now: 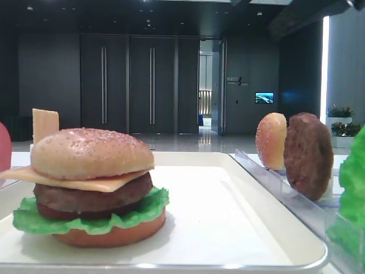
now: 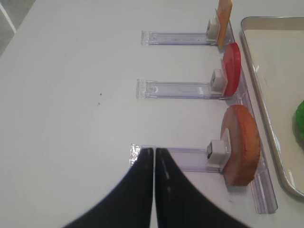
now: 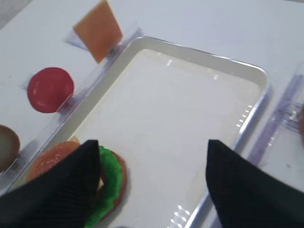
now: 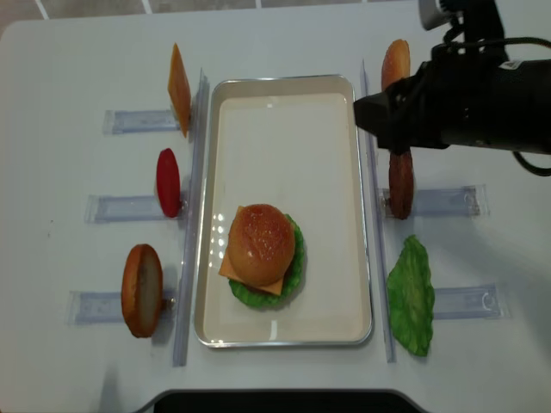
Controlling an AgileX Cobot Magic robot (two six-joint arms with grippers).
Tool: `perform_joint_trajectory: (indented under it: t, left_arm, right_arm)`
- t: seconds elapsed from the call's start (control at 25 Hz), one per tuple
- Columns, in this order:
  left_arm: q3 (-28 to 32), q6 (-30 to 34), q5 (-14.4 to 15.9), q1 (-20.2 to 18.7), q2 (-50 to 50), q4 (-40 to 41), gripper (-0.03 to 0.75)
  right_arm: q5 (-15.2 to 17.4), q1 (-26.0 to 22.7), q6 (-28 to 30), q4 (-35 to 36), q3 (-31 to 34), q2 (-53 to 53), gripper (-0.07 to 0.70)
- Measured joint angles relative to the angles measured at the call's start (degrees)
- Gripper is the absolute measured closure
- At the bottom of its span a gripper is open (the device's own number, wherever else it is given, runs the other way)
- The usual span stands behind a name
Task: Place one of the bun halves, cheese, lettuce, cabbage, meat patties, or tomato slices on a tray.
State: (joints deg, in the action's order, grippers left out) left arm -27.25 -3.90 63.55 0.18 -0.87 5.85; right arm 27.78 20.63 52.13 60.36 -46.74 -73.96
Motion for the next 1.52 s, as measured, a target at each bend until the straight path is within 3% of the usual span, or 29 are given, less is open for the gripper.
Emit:
perform_joint_trajectory:
  t: [0.36,0.56,0.68,0.76,1.04,1.32,1.52]
  left_arm:
    - [0.0,0.0,0.0,0.0,0.0,0.0,0.715]
    - [0.0,0.0,0.0,0.0,0.0,0.0,0.715]
    - [0.0,0.0,0.0,0.0,0.0,0.0,0.715]
    - [0.0,0.0,0.0,0.0,0.0,0.0,0.715]
    - [0.0,0.0,0.0,0.0,0.0,0.0,0.715]
    - [0.0,0.0,0.0,0.0,0.0,0.0,0.715]
    - [0.0,0.0,0.0,0.0,0.0,0.0,0.715]
  right_arm:
    - [9.58,-16.65,-30.79,-31.43,0.0,8.76,0.174]
    - [18.05,-19.61,-46.57,-49.93,0.0,13.36,0.174]
    - [23.12,-19.66,-53.39,-56.77,0.0,16.46,0.174]
    - [25.52,-19.73,-56.05,-58.79,0.18,19.43,0.174]
    - [28.7,-19.77,-59.2,-59.72,7.96,38.67,0.174]
    - [35.67,-19.77,-61.56,-61.11,13.61,58.11,0.174]
    - [36.97,-19.77,-61.63,-64.77,16.69,69.14,0.174]
